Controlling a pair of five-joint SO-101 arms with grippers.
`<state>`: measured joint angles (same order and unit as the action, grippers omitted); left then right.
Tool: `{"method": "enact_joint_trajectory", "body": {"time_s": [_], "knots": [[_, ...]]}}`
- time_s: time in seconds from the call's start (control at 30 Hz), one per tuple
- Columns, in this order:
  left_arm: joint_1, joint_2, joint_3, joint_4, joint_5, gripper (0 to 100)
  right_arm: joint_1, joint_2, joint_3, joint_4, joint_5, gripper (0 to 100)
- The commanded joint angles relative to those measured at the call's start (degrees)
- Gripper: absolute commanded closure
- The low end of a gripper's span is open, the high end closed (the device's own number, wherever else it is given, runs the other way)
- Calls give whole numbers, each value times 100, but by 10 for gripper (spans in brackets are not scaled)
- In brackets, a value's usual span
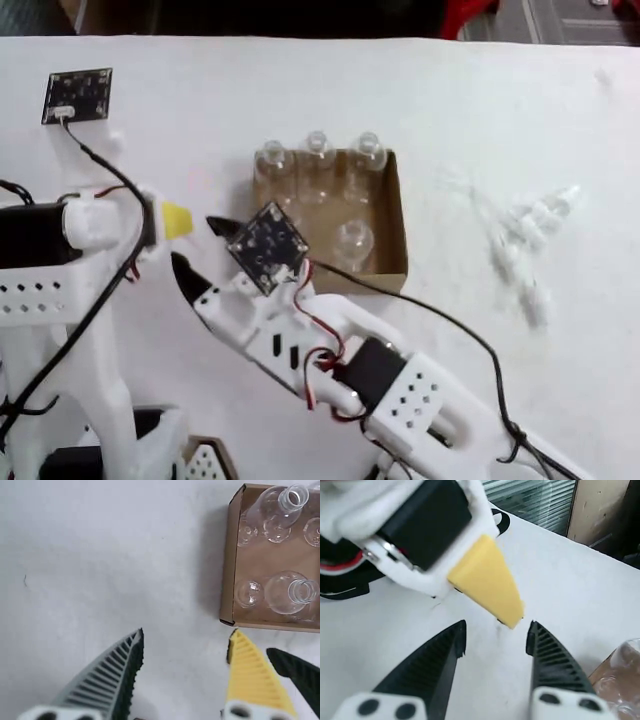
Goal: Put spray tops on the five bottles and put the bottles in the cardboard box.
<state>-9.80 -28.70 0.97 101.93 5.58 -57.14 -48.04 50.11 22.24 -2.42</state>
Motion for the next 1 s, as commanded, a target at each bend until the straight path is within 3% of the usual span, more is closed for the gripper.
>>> {"method": "enact_joint_trajectory", "body": {"time_s": [0.0,0.27,0.97], "knots": [[57,13,-18,18,44,744,57,207,-97,-163,-62,823],[40,13,-18,26,44,744,66,84,-167,-110,-44,947],[57,13,-79,0,79,744,75,101,-88,-154,-9,982]]}}
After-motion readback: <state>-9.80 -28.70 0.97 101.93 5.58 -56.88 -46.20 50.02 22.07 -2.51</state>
